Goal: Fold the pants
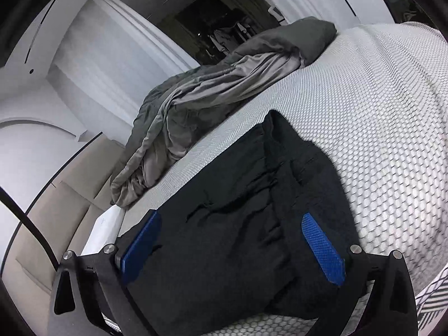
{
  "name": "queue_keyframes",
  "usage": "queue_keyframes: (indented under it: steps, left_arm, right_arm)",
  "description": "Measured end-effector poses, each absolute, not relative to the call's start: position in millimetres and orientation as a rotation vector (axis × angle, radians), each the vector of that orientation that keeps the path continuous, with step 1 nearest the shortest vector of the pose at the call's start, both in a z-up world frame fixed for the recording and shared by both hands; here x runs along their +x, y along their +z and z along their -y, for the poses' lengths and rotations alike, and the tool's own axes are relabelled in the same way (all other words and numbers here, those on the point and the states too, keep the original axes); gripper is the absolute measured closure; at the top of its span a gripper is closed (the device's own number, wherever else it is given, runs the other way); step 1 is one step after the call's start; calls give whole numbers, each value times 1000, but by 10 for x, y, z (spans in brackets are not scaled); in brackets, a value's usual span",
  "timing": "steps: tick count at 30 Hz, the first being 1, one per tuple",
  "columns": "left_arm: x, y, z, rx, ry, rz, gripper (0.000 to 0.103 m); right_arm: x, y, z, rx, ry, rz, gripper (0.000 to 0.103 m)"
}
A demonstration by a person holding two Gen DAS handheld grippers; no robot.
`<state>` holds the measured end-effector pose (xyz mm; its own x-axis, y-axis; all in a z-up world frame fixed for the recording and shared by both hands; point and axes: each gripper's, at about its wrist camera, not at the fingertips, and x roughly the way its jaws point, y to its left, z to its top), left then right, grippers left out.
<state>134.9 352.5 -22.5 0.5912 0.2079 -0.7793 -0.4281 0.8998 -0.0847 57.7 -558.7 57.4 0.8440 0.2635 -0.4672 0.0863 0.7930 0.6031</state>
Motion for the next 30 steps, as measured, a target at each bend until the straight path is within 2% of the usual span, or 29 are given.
queue_keyframes:
  steps: [4, 6, 8, 10, 15, 17, 19, 21, 22, 23, 24, 25, 30]
  left_arm:
    - [1575, -486, -3676, -328, 468, -1013, 93]
    - [1439, -461, -3627, -366, 449, -977, 80]
    - [1247, -370, -3530, -393, 420, -929, 47]
    - [1032, -245, -3402, -416, 404, -881, 35]
    - [531, -36, -3077, -460, 392, -802, 31]
    - [446, -46, -2934, -480, 398, -798, 31]
    - [395, -125, -2761, -488, 382, -802, 31]
    - [389, -263, -2568, -466, 357, -814, 31]
    - [443, -357, -2479, -440, 352, -829, 31]
    - [490, -429, -2414, -398, 354, -853, 31]
    - [537, -489, -2374, -356, 369, -876, 31]
    - [555, -527, -2345, -325, 384, -886, 31]
    - [680, -664, -2279, -246, 391, -913, 31]
  right_arm:
    - [486, 511, 5696, 638, 50, -584, 1]
    - [412, 420, 5770, 646, 23, -612, 1]
    - [312, 327, 5845, 661, 1, -642, 1]
    - [198, 256, 5937, 693, -24, -659, 1]
    - [4, 61, 6147, 896, 22, -652, 3]
    - [22, -47, 6148, 995, 98, -671, 14]
    - [85, -184, 6095, 1064, 138, -731, 17]
    - [172, -275, 6015, 1056, 130, -782, 24]
    - [208, -284, 5992, 1031, 110, -788, 34]
    - [218, -276, 5988, 1014, 91, -786, 53]
    - [208, -233, 5990, 977, 70, -778, 67]
    - [179, -167, 6008, 953, 56, -747, 88]
    - [105, 34, 6200, 871, -46, -651, 89]
